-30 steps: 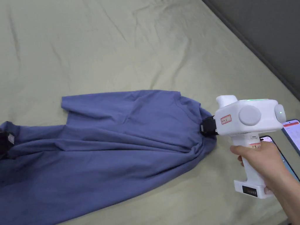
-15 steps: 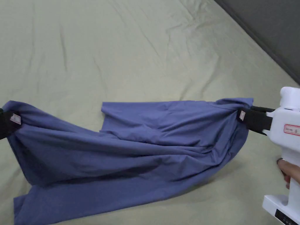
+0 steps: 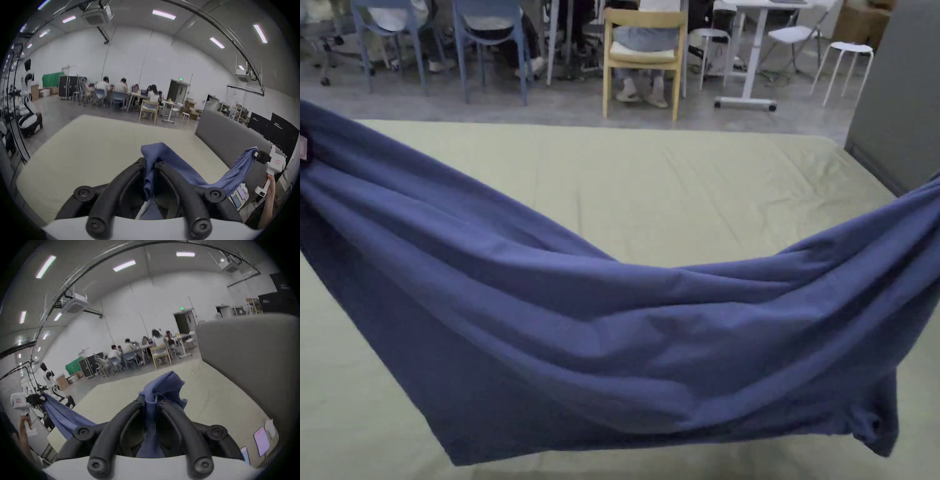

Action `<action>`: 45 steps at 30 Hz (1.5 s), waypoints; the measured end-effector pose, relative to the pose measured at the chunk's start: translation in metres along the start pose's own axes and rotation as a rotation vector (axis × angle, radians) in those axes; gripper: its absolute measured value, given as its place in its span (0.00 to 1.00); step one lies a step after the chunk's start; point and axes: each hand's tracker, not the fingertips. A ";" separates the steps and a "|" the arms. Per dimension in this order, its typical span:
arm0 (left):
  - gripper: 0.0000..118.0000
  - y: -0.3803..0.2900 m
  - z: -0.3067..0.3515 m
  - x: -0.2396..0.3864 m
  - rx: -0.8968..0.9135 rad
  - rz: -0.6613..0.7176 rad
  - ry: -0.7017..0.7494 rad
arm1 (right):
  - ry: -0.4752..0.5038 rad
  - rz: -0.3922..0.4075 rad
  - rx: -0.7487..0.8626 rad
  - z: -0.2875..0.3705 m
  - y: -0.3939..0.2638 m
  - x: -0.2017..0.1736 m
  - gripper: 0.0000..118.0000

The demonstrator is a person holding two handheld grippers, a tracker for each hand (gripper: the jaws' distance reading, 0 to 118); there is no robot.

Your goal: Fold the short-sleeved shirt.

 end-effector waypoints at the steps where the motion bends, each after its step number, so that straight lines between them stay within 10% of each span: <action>1: 0.06 0.014 0.002 -0.004 0.015 -0.030 0.026 | 0.000 0.038 0.004 -0.005 0.013 -0.008 0.11; 19: 0.06 0.158 -0.214 -0.046 0.004 -0.032 0.203 | -0.020 0.172 0.012 -0.265 0.139 -0.069 0.11; 33: 0.06 -0.095 -0.417 -0.086 -0.370 0.050 0.289 | -0.180 0.106 -0.352 -0.429 -0.103 0.022 0.11; 45: 0.06 -0.214 -0.386 -0.121 -0.564 0.091 0.282 | -0.248 0.052 -0.483 -0.385 -0.209 0.061 0.11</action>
